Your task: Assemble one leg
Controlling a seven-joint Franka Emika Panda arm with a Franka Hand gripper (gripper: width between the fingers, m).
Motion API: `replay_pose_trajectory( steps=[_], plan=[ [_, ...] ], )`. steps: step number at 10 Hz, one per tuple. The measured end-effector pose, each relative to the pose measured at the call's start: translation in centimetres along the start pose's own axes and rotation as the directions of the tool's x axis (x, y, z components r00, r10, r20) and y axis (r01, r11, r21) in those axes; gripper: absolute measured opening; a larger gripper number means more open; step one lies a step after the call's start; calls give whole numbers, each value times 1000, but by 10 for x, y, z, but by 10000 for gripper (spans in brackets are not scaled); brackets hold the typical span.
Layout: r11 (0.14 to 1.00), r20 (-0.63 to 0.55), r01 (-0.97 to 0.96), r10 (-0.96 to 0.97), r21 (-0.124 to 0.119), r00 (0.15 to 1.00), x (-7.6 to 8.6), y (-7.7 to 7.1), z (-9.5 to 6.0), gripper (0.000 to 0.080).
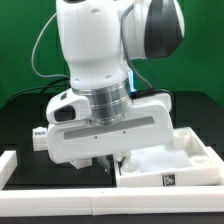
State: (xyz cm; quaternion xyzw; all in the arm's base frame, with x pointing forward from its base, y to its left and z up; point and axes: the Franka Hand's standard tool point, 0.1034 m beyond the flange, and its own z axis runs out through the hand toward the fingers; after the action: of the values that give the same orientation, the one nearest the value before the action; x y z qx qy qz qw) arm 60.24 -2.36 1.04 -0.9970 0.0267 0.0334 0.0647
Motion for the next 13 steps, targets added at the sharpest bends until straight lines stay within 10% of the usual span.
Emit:
replay_pose_trajectory(
  steps=[6,10,13],
  plan=[
    [1000,25,-17,17,-9,1000,6,0,-2,57],
    [1000,47,12,-12,2,999,4,8,-25,562],
    [1000,68,26,-27,14,997,1,26,-65,644]
  ],
)
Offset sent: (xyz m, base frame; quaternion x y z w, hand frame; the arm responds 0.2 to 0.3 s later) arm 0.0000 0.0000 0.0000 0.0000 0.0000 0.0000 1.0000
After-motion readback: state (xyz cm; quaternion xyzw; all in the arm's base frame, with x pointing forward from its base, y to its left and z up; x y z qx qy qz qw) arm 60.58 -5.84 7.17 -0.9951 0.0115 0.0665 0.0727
